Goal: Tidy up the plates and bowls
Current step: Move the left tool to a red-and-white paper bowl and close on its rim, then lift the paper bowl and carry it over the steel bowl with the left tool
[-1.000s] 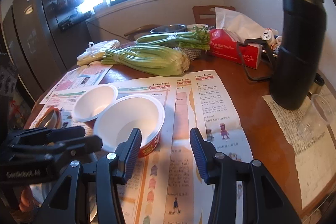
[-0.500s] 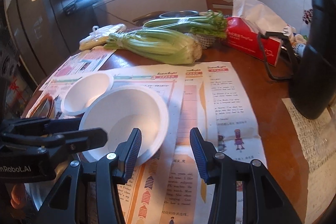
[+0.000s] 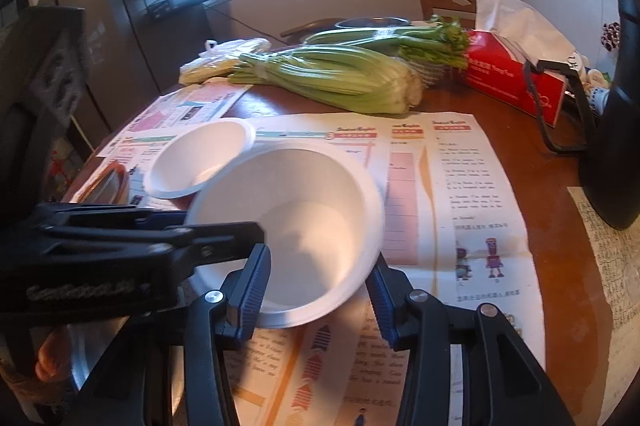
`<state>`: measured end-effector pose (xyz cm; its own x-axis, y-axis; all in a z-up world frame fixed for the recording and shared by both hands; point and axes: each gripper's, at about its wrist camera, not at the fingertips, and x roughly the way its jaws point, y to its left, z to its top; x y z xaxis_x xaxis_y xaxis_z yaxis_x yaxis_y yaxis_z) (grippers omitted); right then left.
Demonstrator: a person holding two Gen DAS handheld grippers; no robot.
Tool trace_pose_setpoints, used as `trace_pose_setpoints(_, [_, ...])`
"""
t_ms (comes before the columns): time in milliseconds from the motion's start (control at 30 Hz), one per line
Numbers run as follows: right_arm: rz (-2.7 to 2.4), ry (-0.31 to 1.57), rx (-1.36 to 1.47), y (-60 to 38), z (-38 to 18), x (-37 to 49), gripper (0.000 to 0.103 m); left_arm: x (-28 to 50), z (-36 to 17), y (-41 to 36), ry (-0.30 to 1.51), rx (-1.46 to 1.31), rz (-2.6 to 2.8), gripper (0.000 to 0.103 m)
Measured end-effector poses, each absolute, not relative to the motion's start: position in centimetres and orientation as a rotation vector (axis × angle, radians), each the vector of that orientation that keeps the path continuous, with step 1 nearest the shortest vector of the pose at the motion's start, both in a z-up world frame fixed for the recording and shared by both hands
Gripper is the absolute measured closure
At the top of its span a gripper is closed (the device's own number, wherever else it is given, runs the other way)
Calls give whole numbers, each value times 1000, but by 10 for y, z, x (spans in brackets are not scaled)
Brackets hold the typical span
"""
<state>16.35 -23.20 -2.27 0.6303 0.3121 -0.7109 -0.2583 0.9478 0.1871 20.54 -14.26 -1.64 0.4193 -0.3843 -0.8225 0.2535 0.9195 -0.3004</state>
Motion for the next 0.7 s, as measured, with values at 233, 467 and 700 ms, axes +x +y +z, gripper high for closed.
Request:
trace_pose_setpoints(233, [318, 812, 72, -233, -17, 158, 55, 199, -9, -144, 1046, -123, -415, 69])
trace_pose_setpoints(467, [313, 791, 72, -233, -7, 149, 55, 186, 1, -144, 1018, -103, -419, 69])
trace_pose_setpoints(700, [314, 777, 64, -229, 2, 140, 55, 174, 10, -140, 991, -91, -421, 69])
